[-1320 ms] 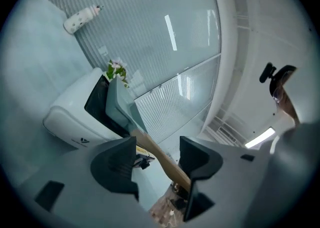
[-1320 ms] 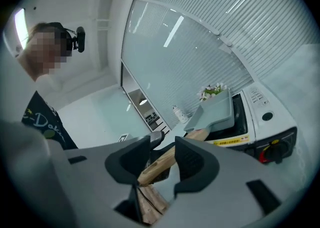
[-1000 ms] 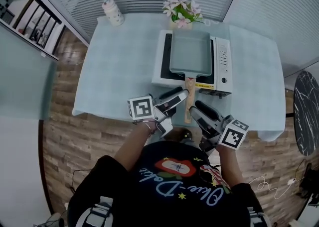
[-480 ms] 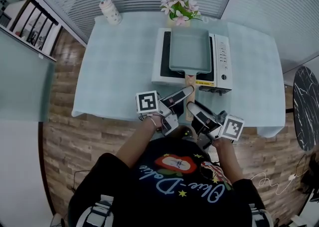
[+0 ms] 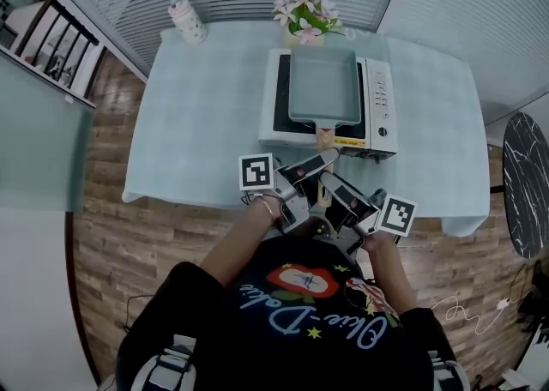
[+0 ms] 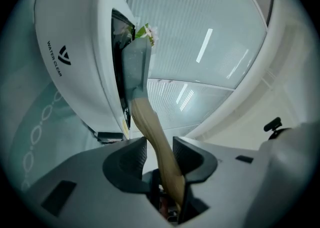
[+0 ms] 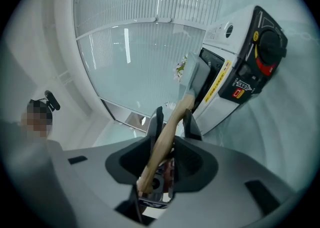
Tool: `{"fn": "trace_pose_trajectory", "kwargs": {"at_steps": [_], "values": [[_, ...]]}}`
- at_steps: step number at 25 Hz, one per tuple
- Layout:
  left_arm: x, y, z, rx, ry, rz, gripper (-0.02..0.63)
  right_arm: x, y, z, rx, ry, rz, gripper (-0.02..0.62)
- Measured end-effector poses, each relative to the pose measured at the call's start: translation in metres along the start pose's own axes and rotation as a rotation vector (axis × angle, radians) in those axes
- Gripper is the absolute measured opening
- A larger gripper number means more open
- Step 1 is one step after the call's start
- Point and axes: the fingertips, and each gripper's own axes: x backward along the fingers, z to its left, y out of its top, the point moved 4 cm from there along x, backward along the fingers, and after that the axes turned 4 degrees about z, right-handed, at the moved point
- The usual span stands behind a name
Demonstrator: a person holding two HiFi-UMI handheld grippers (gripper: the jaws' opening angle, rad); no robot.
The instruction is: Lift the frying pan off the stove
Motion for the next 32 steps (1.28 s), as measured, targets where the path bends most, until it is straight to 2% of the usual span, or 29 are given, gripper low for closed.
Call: {"fn": "trace_pose_trajectory", "kwargs": {"at_steps": [2,9,15,19,27,32], "values": [[-0.001,-0.002,0.0,0.016,0.006,0.007,0.148,0.002,-0.001,-0.001,-0.007,-0.002,-0.007,0.13],[-0.004,-0.005,-0.003,-0.009,0.07,0.066,0.14,0.005,-0.001,-0.002,-0.041,0.012,-0.041,0.127],[-0.004,-0.006,-0.001,-0.061,0.112,0.122,0.14,0.008,-0.002,-0.001,-0.043,0.023,-0.056,0.127],[-0.008,-0.008,-0.01,-0.042,0.087,0.114,0.139,0.008,-0.001,0.001,-0.036,0.027,-0.06,0.13],[-0.007,-0.005,-0.021,-0.133,0.12,0.131,0.14,0.007,0.001,0.013,-0.028,0.065,-0.072,0.13],[-0.013,-0.006,-0.043,-0.121,0.099,0.132,0.139,0.006,0.006,0.03,0.006,0.088,-0.084,0.13]]}}
